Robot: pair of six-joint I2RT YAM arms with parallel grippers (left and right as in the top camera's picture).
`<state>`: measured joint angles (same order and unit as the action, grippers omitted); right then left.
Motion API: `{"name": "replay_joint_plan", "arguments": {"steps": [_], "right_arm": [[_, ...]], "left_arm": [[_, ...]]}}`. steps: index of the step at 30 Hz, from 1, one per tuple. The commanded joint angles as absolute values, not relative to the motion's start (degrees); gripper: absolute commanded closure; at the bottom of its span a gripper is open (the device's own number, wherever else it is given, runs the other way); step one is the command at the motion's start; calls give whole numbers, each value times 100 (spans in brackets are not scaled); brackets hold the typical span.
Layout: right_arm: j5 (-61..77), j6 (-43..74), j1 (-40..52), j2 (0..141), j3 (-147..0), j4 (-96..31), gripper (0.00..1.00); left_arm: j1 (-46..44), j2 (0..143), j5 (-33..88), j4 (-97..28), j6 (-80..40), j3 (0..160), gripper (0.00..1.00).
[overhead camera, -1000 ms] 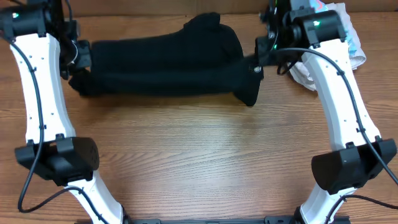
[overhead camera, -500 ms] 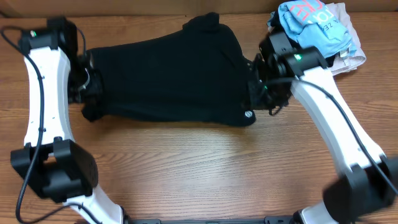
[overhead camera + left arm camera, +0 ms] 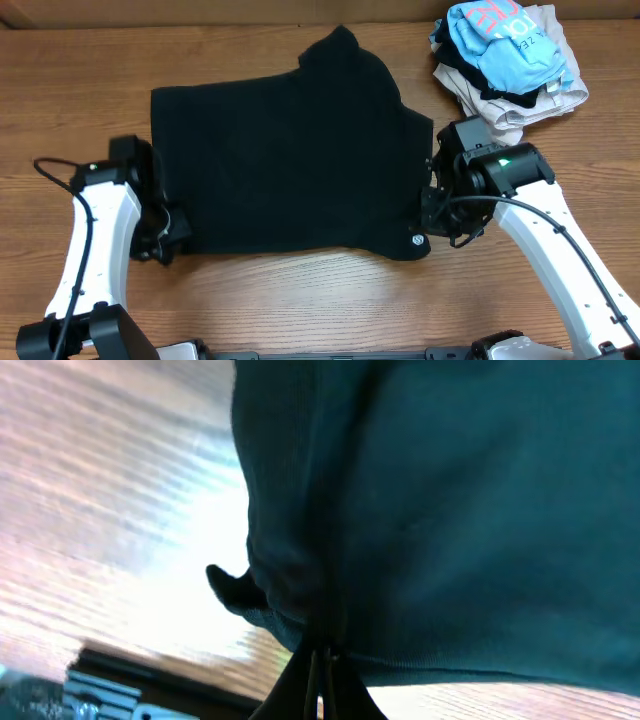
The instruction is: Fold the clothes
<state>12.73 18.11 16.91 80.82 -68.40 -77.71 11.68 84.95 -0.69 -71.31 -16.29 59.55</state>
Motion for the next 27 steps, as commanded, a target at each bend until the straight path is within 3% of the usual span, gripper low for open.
{"name": "replay_joint_plan", "arguments": {"steps": [1,13,27], "right_arm": [[1297,1979,1671,7887,-6831,-7712,96],[1131,1977,1673,8167,-6831,-5551,96],[897,1977,1671,9647,-6831,-2818,96]], "left_arm": [[1199,8219,-252,-7078,-2003,5905,96],[1199,8197,-440,-5605,-2191,5892,96],[1197,8512,-631,-3221,-2112,5892,96]]}}
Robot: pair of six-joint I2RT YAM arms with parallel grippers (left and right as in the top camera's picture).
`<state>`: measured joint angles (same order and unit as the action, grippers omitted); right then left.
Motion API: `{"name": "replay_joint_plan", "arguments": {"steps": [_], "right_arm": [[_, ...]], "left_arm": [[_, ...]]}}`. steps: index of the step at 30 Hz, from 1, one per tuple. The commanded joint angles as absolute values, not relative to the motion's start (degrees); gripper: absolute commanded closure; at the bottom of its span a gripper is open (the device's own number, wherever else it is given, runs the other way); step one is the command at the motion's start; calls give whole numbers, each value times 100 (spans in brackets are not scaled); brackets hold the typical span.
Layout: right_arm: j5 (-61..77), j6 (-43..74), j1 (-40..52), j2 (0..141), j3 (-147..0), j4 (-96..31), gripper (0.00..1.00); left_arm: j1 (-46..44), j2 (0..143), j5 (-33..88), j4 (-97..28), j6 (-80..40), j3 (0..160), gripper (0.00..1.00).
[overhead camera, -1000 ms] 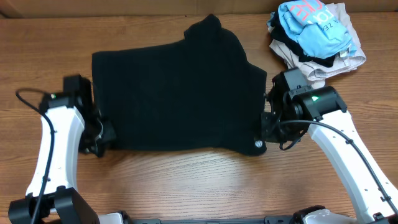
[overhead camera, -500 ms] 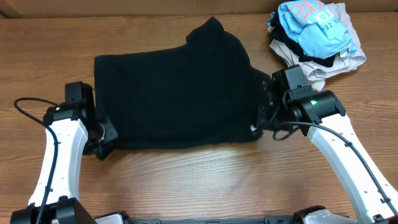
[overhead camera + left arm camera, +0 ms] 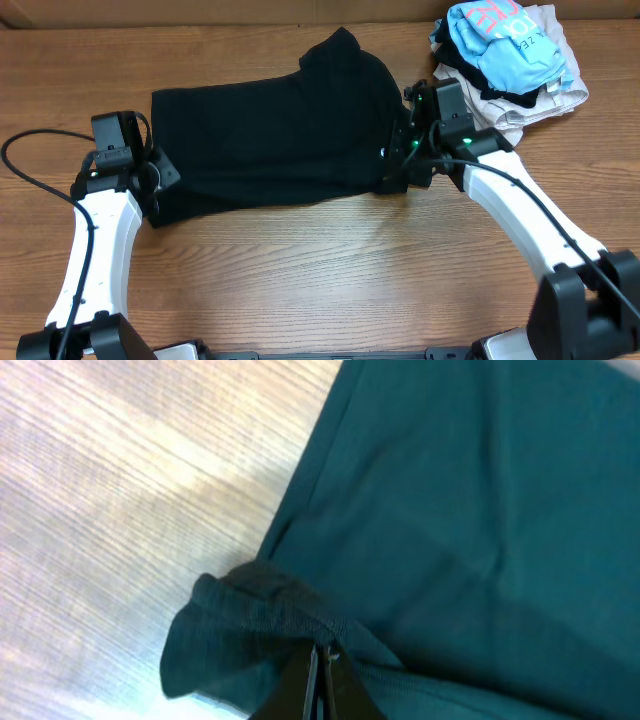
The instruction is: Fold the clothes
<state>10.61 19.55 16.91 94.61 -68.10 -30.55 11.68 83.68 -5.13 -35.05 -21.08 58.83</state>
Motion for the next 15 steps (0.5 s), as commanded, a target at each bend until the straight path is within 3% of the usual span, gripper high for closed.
{"name": "replay_joint_plan", "arguments": {"steps": [1,7,8,10,14,15], "right_arm": [[858,1977,1671,9741,-6831,-2674,96],[843,1977,1671,10265,-6831,-1964,91],[843,1975,1671,10333,-6831,-1870,88],[843,1951,1671,10444,-6831,-1684,74],[875,1927,1662,10431,-6864,-1581,43],[941,1935,1647,10401,-6938,-1693,39]], "left_arm": [[1192,8586,-593,-3009,-2058,5892,96],[1068,9122,-589,-2193,-1984,5892,96],[1044,9216,-591,-2143,-1984,5892,96],[1022,9395,-593,-2045,-1973,5892,95],[1022,9598,-598,-1920,-1896,5898,55],[1026,9572,-585,-2012,-1793,5920,47]]}}
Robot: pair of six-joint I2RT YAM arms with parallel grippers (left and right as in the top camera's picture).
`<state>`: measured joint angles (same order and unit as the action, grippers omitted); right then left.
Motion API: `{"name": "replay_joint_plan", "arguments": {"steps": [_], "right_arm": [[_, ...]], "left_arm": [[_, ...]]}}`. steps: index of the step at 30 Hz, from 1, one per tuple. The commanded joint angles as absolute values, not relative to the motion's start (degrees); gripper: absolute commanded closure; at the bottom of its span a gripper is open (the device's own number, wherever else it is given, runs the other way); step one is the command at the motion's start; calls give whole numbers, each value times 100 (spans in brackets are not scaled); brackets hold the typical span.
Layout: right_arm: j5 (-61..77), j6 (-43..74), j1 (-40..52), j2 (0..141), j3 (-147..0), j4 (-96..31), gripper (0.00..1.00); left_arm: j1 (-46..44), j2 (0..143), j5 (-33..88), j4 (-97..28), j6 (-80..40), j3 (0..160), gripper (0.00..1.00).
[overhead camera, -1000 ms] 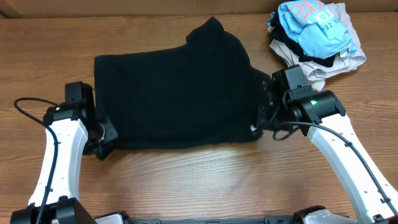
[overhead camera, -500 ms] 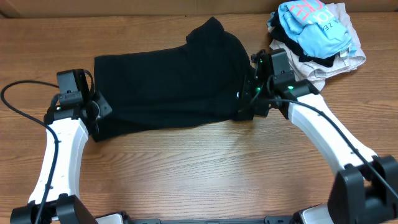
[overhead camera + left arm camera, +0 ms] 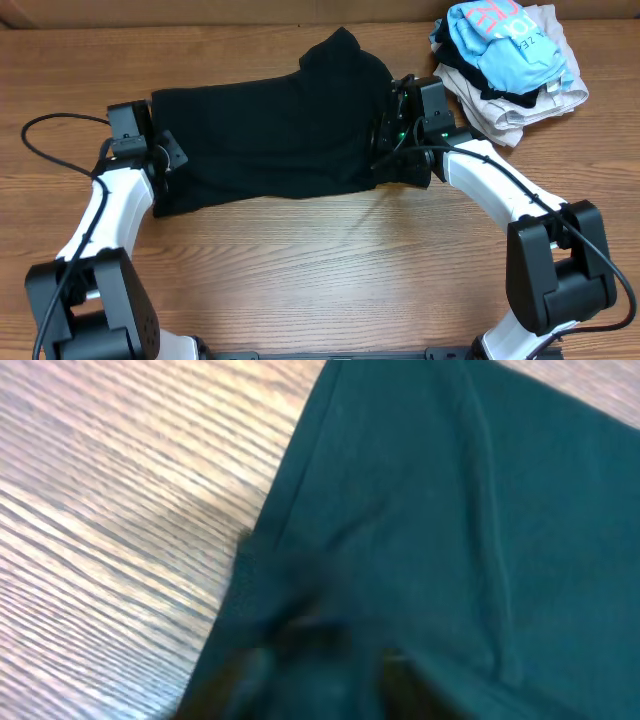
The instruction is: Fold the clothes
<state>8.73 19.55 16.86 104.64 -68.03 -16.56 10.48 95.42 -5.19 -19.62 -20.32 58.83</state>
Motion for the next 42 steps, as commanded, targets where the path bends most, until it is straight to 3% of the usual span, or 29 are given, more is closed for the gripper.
{"name": "replay_joint_plan", "arguments": {"steps": [1,5,11,16,20,27,34,42], "right_arm": [[1033,1933,1632,10348,-7035,-1844,37],[1055,1909,1603,9979,-7612,-3024,29],[838,2154,1605,9553,-7902,-5011,23],[770,2128,1688,9682,-7317,-5157,24],[749,2130,1741,9808,-6652,-4458,25],[60,2296,1723,9817,-5946,-3435,38],[-296,2296,1712,9988,-5599,-2499,43],[-292,2412,1570,10363,-5577,-2508,49]], "left_arm": [[1026,9498,-578,-2158,-1739,5972,41],[1026,9056,-558,-3044,-1671,6383,20],[1004,8449,-137,-4871,-1675,6810,16],[993,8477,-91,-5472,-1673,6351,18],[993,8523,-16,-4991,-1678,5669,20],[993,8661,-64,-3514,-1667,4862,20],[993,8912,-60,-2021,-1605,4327,22],[993,9310,-62,-1365,-1160,4300,24]]}}
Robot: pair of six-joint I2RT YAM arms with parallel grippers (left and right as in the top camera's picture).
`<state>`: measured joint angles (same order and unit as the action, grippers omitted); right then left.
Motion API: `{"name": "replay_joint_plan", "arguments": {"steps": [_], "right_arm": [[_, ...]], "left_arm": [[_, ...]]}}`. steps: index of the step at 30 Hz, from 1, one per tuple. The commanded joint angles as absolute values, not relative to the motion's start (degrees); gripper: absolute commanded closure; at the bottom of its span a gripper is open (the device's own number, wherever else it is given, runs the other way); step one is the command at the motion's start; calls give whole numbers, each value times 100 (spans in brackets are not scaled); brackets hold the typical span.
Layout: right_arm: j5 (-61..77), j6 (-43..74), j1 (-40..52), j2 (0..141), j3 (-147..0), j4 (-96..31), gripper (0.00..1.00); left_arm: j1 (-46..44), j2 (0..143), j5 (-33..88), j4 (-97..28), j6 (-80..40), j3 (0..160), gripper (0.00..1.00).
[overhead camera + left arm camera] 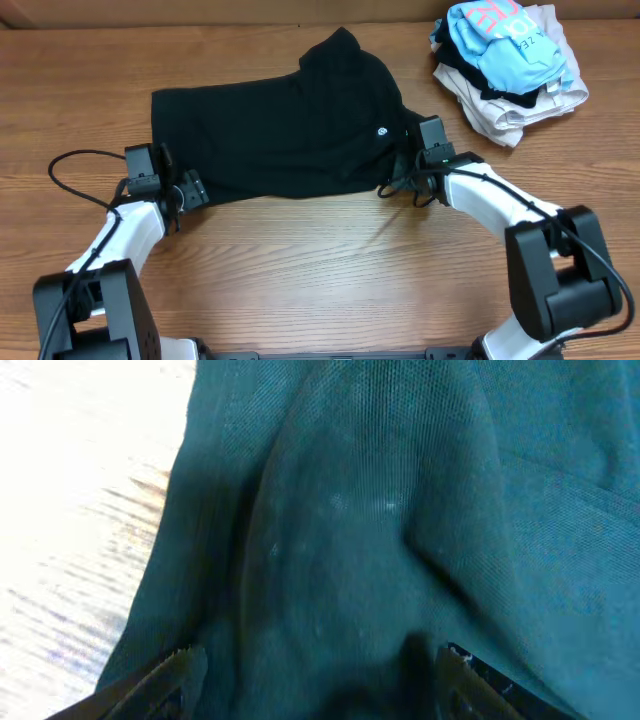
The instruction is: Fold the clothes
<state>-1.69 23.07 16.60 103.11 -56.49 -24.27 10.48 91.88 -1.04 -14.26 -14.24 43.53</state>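
Note:
A black shirt (280, 130) lies at the back middle of the wooden table (320, 290), its lower part folded over itself, with a small white logo (383, 128) facing up near its right side. My left gripper (192, 188) sits at the shirt's front left corner. In the left wrist view it (318, 655) stands wide open just above the dark cloth (400, 510), gripping nothing. My right gripper (398, 183) is at the shirt's front right corner; the overhead view does not show how its jaws stand.
A pile of other clothes (510, 55), light blue, white and black, sits at the back right corner. The left arm's cable (62, 172) loops over the table at the left. Bare wood runs along the front.
My left gripper has let go of the shirt's hem and now stands open, nearer the front left corner. The right gripper has come forward to the front right corner. The logo now faces up.
First both grippers held the shirt's front hem at its two corners, the left shut on cloth. Then the hem was farther back over the shirt, and farther still at the third moment. Now the folded part lies flat and the left gripper is open.

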Motion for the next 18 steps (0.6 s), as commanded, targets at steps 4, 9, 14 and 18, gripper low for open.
{"name": "replay_joint_plan", "arguments": {"steps": [4,9,14,18], "right_arm": [[-268,2650,1417,10363,-5579,-2976,48],[130,2729,1129,10361,-5579,-3638,48],[497,2716,878,10348,-5592,-4405,49],[792,2700,729,10123,-5594,-5065,49]], "left_arm": [[1007,9518,-110,-1275,-1118,4300,22],[1011,9972,-816,-1264,-1024,4300,16],[1017,10328,-1140,-1647,-1076,4300,16],[1094,10335,-1358,-2357,-1378,4303,17]]}}
